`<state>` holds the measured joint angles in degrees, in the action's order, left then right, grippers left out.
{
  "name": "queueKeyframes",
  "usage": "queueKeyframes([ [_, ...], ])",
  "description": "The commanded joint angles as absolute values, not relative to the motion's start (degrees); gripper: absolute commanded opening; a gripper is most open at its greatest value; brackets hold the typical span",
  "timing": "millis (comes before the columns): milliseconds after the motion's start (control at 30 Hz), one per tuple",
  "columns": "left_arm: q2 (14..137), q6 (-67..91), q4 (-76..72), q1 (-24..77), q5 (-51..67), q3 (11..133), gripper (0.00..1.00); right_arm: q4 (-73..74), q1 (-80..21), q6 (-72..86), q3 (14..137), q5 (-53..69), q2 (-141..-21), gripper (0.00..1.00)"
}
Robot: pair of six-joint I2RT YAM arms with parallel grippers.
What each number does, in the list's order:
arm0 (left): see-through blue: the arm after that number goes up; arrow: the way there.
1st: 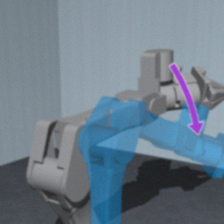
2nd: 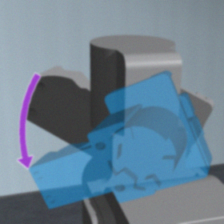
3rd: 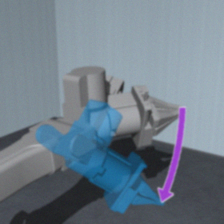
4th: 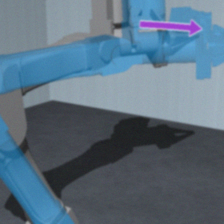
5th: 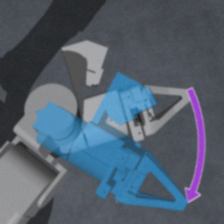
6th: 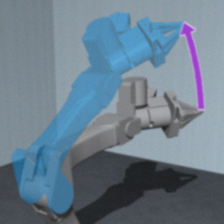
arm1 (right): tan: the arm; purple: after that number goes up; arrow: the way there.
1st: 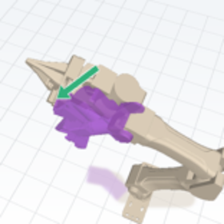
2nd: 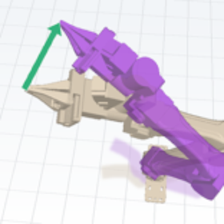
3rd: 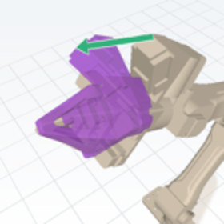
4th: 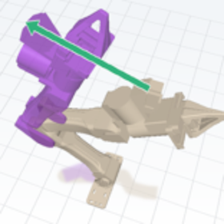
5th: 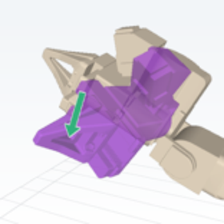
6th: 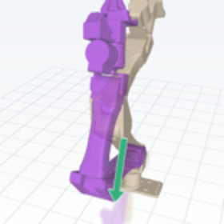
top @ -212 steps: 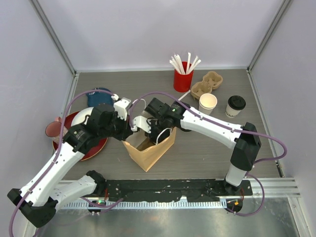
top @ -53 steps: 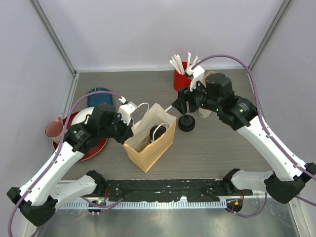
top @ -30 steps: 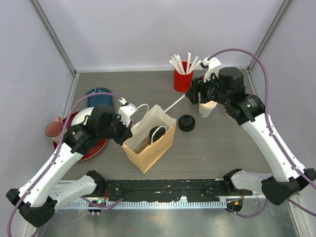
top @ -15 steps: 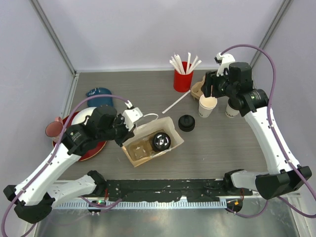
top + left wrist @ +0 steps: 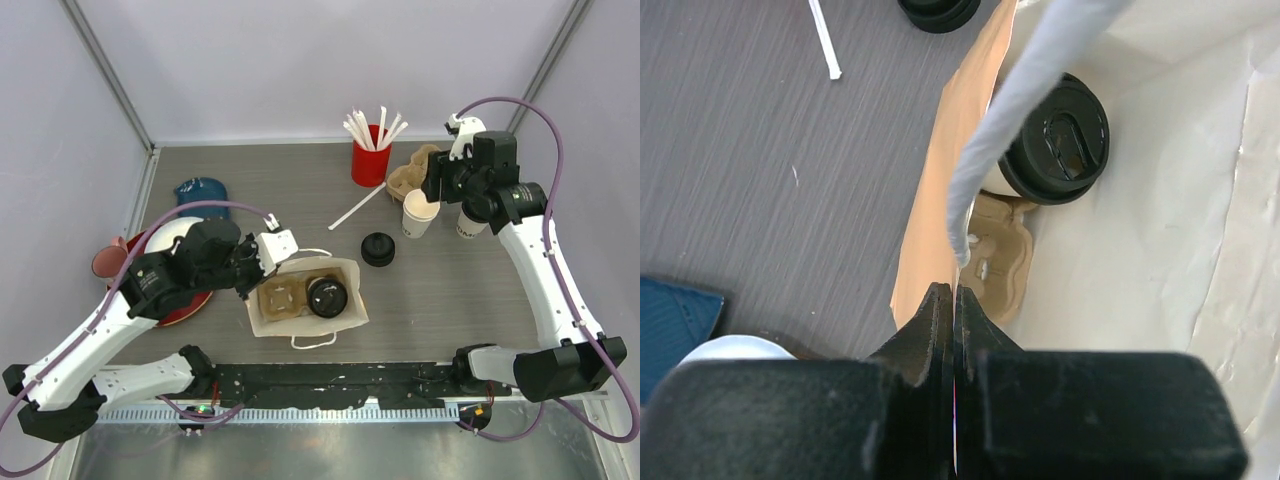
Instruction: Pack the takeout coffee
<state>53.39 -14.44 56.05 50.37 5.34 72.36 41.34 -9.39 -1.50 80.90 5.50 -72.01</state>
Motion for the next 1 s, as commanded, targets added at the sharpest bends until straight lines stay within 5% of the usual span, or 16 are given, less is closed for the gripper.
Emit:
queueKeyframes([
  [0,52.7,-16.3,54.9,51.2,4.4,74.6,0.0,40.3,-8.6,-3.8,80.2,5.7,-71.0,0.63],
  [967,51.4,-10.2,53.5,51.2,6.5,71.9,0.0,46.7,6.3,-32.4,83.2,8.0,-87.5,0.56],
])
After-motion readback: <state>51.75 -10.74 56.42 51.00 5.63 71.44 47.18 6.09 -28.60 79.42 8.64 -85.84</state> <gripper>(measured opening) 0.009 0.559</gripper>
